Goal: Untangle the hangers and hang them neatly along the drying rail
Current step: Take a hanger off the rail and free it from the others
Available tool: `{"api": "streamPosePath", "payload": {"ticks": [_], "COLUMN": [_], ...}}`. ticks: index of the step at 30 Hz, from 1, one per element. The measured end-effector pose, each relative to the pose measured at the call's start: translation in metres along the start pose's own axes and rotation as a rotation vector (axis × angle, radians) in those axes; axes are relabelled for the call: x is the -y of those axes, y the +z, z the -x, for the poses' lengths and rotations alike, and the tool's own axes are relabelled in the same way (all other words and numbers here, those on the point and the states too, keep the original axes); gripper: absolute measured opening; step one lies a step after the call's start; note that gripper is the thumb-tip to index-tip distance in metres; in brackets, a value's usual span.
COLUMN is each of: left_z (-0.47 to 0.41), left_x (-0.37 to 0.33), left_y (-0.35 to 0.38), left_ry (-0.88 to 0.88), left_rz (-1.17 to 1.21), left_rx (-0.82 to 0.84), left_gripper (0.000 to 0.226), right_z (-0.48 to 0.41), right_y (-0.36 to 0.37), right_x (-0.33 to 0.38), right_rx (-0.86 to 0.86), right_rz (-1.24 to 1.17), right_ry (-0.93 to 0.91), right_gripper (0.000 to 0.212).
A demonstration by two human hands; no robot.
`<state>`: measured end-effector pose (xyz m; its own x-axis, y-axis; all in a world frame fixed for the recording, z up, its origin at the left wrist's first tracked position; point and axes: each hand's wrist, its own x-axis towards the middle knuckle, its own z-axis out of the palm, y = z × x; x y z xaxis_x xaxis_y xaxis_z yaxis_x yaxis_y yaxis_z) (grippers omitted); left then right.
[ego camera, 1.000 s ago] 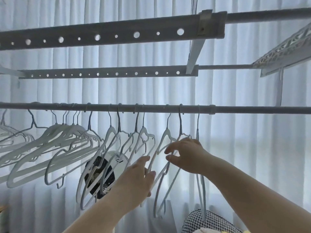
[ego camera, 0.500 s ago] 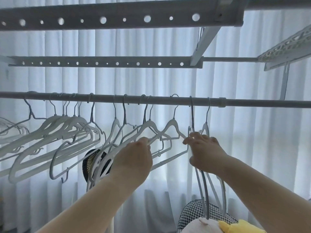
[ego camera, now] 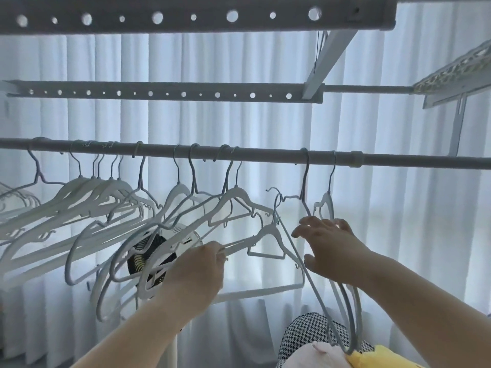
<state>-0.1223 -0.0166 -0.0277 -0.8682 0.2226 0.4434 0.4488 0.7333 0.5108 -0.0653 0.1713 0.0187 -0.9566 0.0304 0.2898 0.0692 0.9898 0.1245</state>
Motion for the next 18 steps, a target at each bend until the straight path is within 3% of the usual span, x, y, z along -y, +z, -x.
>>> {"api": "streamPosePath", "payload": {"ticks": [3,13,18], "left_z": [0.021,0.09,0.126], "left_x": [0.014,0.036,0.049], "left_y": [-0.004,-0.031,-0.046], "left_ry": [-0.045,-0.057,-0.085], "left_rz": [0.103,0.018,0.088], "left_rx": [0.042,-0.026,-0.081], "left_gripper": [0.023,0.033,0.021], "right_z": [0.002,-0.002,0.0], "right_y": [0.0,-0.002,-0.014], "right_x": [-0.001,0.009,0.023], "right_rx": [-0.009,-0.096,-0.057], "right_rz": [-0.009,-0.001,-0.096], "right_ry": [-0.018,-0.11,-0.197], "right_gripper": [0.049,0.059,0.031]}}
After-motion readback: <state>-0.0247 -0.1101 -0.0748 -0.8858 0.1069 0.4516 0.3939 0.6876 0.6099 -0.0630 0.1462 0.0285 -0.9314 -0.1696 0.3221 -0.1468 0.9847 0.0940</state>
